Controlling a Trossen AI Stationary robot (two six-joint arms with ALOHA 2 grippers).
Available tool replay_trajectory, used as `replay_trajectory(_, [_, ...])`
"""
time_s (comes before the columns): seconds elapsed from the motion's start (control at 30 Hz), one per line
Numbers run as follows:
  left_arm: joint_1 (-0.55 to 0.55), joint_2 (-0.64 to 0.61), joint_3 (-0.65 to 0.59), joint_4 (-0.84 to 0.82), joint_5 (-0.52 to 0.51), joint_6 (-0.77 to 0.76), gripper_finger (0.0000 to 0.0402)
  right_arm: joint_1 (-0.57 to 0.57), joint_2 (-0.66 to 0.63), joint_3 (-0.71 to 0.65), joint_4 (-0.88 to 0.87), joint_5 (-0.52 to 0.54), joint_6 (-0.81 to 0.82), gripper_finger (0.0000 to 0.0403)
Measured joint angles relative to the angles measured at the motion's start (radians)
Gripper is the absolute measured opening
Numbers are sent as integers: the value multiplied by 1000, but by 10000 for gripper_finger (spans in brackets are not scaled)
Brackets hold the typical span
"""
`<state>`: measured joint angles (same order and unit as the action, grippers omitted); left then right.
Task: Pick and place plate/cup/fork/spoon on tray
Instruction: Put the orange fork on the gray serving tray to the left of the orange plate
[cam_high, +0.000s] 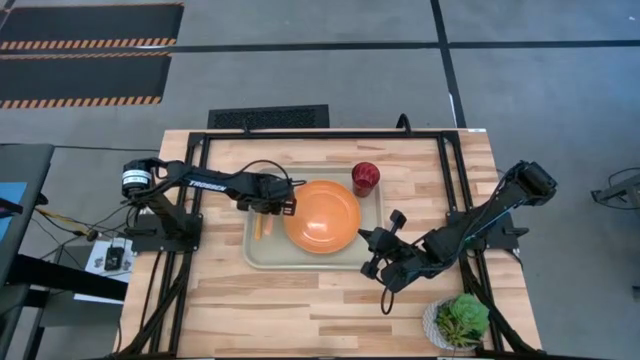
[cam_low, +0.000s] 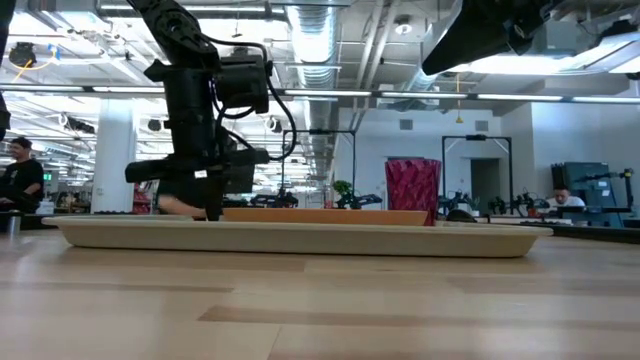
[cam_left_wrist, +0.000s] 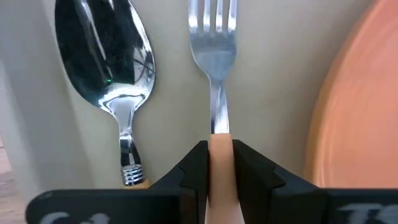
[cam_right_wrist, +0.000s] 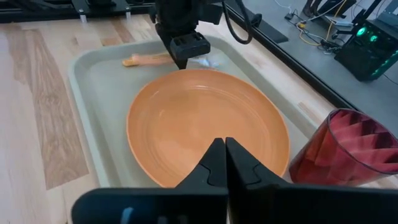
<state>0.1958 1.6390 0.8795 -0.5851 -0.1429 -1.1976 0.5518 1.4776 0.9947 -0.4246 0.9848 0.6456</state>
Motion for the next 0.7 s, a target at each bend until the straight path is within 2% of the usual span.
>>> replay_trajectory(0.4, [-31, 0, 0, -9, -12, -12, 58, 0, 0, 0, 0, -2, 0, 5])
replay_trajectory(0.7, [-32, 0, 0, -36, 0, 22, 107, 0, 0, 0, 0, -16, 0, 5])
